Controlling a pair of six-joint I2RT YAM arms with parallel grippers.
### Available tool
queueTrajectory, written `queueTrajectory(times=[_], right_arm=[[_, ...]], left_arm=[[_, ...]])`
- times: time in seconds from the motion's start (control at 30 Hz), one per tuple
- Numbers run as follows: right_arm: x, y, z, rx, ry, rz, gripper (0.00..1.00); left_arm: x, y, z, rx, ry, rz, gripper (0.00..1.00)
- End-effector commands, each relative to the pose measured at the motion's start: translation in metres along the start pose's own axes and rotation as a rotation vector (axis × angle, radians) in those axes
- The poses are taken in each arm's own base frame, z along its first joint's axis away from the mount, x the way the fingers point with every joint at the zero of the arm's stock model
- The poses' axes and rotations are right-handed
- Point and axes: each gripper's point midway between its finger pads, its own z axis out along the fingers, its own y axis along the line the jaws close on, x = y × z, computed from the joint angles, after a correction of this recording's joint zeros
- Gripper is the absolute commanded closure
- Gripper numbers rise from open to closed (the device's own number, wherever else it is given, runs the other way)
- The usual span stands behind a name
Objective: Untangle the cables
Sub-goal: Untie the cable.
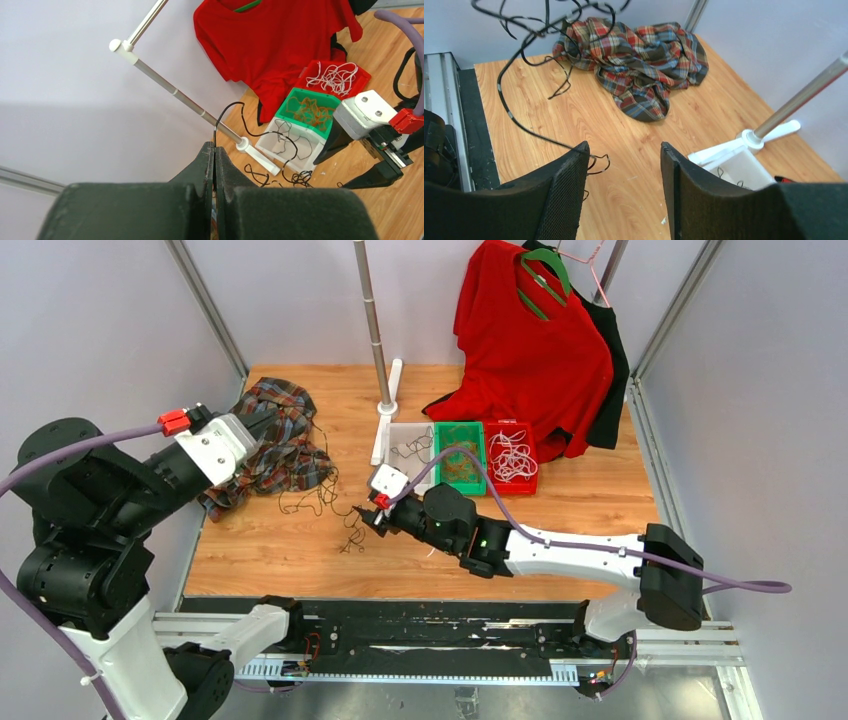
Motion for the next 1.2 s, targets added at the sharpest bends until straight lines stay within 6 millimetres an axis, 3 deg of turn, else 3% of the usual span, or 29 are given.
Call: queueTrajectory(times=[0.0, 0.2, 0.4, 0.5, 0.6, 0.8, 0.97, 1.17], right_arm=[[-0.041, 0.010, 0.011, -0.065, -0.115, -0.046, 0.45], [-0.040, 0.019, 0.031, -0.078, -0.123, 0.012, 0.49], [-0.024, 0.023, 0.041, -0.065, -0.099, 0.051, 0.72], [-0.018, 0.024, 0.041, -0.056, -0.089, 0.078, 0.95], [-0.011, 0.015, 0.034, -0.004, -0.078, 0.105, 0.99], [0.049, -0.012, 0.005, 0.157, 0.033, 0.128, 0.99], [0.116, -0.049, -0.038, 0.366, 0.168, 0.150, 0.99], [0.162, -0.059, -0.073, 0.430, 0.255, 0.171, 0.99]], left_arm=[[-0.010, 0.000, 0.001, 0.010, -0.035, -0.007, 1.00], [-0.011, 0.000, 0.002, 0.016, -0.040, -0.014, 1.00], [-0.017, 0.002, -0.003, 0.004, -0.051, 0.006, 0.99], [-0.017, 0.001, -0.003, 0.004, -0.052, 0.010, 1.00], [-0.017, 0.004, -0.004, -0.006, -0.049, 0.021, 1.00], [-0.023, 0.021, -0.007, -0.072, -0.042, 0.063, 1.00], [-0.030, 0.042, -0.012, -0.164, -0.036, 0.133, 1.00], [-0.041, 0.072, -0.020, -0.298, -0.033, 0.199, 1.00]])
